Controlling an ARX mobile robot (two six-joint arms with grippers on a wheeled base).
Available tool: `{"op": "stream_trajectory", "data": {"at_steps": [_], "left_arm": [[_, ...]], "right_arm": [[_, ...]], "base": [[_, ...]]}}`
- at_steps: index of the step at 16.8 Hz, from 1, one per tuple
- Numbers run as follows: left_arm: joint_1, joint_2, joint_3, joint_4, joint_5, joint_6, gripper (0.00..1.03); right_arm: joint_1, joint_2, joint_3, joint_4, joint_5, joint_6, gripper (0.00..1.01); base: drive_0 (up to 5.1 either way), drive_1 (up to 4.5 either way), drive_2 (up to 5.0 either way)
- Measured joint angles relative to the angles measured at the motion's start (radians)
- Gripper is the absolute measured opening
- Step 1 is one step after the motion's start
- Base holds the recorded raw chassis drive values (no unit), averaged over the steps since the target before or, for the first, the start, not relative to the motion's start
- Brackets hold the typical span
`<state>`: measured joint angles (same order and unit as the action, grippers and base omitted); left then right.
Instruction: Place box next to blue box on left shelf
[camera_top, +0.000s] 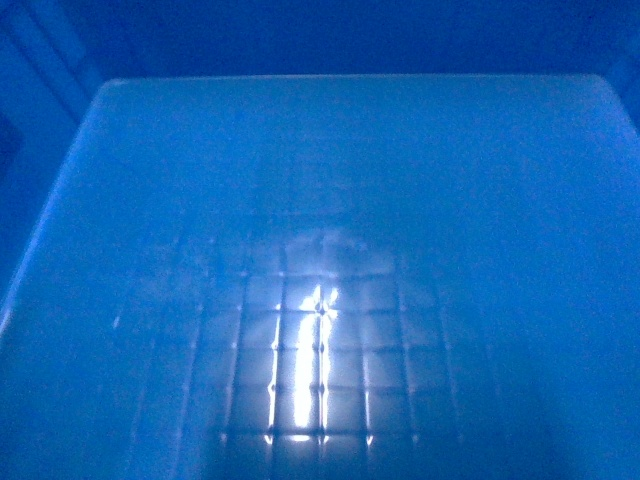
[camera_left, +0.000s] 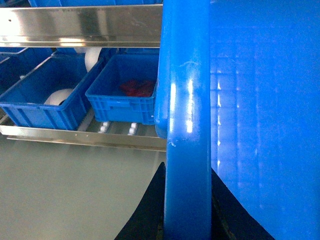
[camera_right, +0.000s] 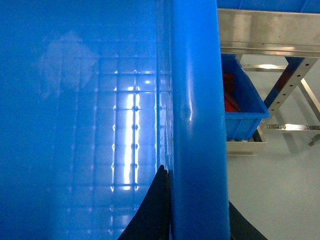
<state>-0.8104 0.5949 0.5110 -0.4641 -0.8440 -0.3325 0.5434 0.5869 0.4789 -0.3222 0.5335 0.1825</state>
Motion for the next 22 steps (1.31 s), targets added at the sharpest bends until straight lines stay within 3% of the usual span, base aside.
{"op": "stream_trajectory", "data": {"at_steps": [22], "left_arm": [[0.000,0.001,0.000,0.001,0.001,0.000,0.10]], "right_arm": [[0.000,0.000,0.000,0.000,0.001,0.000,0.09]], "base": [[0.0,0.00,0.0]]}}
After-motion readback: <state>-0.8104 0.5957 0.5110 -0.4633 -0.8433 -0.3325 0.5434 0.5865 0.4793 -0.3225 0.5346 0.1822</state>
